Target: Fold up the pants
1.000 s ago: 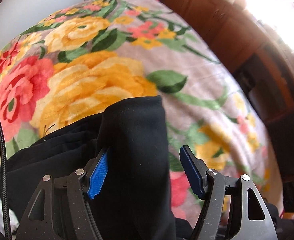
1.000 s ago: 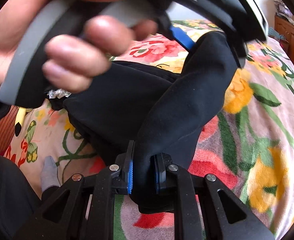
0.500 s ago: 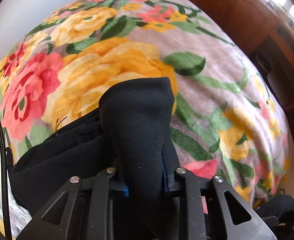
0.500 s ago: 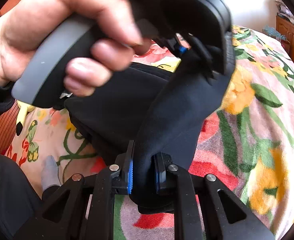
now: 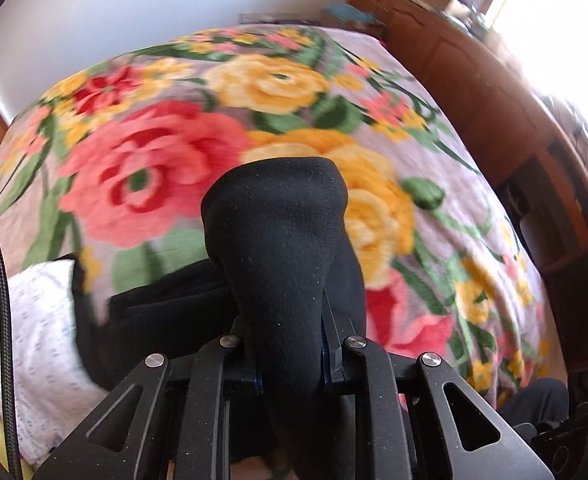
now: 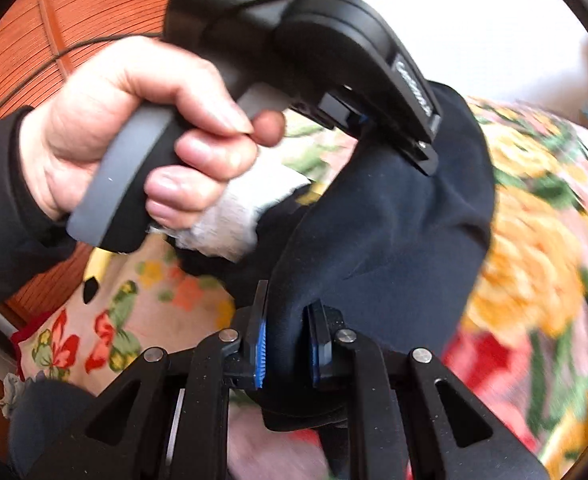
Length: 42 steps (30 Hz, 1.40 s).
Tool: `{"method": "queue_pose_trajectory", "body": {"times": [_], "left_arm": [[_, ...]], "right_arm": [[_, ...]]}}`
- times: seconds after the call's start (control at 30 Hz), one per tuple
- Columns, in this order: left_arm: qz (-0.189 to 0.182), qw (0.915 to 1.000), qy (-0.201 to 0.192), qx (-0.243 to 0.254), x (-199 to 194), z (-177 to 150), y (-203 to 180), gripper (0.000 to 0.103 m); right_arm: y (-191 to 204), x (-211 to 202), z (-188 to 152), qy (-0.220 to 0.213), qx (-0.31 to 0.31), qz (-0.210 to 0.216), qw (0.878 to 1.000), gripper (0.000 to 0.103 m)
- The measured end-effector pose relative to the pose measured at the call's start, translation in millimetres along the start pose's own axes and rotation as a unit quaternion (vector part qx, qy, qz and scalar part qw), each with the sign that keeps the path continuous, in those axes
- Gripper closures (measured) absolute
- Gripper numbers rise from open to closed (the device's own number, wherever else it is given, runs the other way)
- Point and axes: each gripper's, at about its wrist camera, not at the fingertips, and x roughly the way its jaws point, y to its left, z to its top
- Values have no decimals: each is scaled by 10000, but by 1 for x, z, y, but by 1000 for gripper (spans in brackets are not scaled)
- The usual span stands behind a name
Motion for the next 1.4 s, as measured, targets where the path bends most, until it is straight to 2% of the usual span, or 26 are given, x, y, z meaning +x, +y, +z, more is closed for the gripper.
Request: {"method": "queue_pose_trajectory", "body": {"times": [0.13, 0.3, 0.4, 0.57, 0.7, 0.83, 0.9, 0.93, 1.03, 1.13, 1.2, 1.3, 1.4], "left_arm": [[-28, 9996, -64, -271, -10, -20, 61, 84], [-41, 9981, 36, -609, 15, -48, 118, 83], [-16, 9981, 46, -607, 38, -62, 136, 80], [8, 9972, -26, -751, 64, -74, 147, 74], [34, 9971, -207, -729, 59, -75, 148, 70], [314, 9964, -596, -522, 30, -80, 144, 70], [506, 9943, -803, -487, 16, -84, 140, 67], [542, 9930, -962, -417, 6, -87, 135, 62], [490, 9899, -1276, -374, -14, -97, 125, 52], [419, 9894, -1332, -390, -20, -116, 115, 49], [524, 9894, -1315, -326, -15, -131, 104, 49], [698, 9907, -1161, -121, 0, -158, 89, 49], [803, 9928, -882, -146, 22, -185, 79, 49]], "right_arm": [[34, 47, 21, 91, -181, 247, 9995, 86], [57, 114, 21, 391, -168, 435, 9981, 86], [62, 150, 12, 623, -173, 459, 9969, 86], [64, 181, 2, 872, -105, 458, 9951, 80], [67, 179, 3, 831, -72, 446, 9955, 68], [70, 158, 7, 700, -118, 477, 9963, 53], [72, 148, 7, 657, -145, 414, 9969, 49], [72, 142, 7, 622, -162, 367, 9973, 49], [63, 124, 6, 525, -158, 238, 9982, 49], [48, 109, -1, 471, -155, -75, 9987, 49], [34, 102, -6, 472, -75, -271, 9985, 49], [-1, 96, -17, 578, 191, -599, 9963, 49], [-28, 100, -34, 724, 351, -864, 9930, 49]]}}
